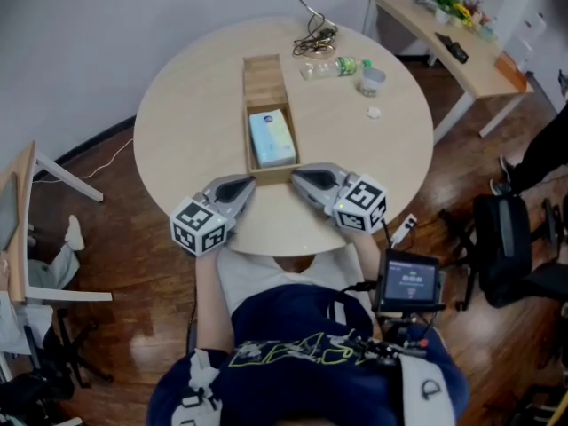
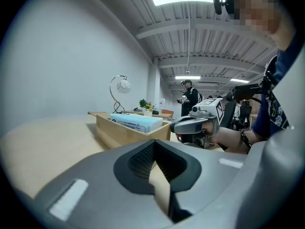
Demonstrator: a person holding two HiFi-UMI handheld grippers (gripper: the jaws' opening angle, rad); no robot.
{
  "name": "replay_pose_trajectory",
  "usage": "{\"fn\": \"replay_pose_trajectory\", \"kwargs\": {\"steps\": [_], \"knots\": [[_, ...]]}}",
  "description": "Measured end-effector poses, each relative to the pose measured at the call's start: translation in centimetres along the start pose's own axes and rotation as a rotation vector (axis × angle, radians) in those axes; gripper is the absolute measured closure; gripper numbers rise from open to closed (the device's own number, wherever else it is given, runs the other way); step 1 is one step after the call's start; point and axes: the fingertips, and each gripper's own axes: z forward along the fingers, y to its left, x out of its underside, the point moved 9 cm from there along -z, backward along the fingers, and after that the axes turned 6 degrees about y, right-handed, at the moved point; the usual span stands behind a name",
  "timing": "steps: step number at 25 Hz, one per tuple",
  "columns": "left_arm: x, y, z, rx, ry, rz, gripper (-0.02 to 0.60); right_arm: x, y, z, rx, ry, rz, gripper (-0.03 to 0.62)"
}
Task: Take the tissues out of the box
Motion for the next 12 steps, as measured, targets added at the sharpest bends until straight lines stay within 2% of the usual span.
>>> {"fn": "replay_pose_trajectory", "kwargs": {"steps": [3,6,9,12], "knots": [[-0.2,0.1,-0.1,-0.051,-0.026,-0.006,0.581,-0.1,-0.3,0.4,0.01,0.007,0.005,0.58],[-0.3,-0.1,-0.3,-0.07,-0.069,-0.013,0.581,-0.2,0.1,0.9,-0.048,0.015,-0.016,0.581],[-0.3,0.0,-0.4,-0.053,-0.067,0.001,0.581,-0.4,0.5,1.4,-0.096,0.01,-0.029,0.581],[-0.4,-0.1,-0.1,-0.026,-0.064,0.007,0.581,-0.5,0.5,1.5,-0.105,0.001,-0.029,0.581]]}}
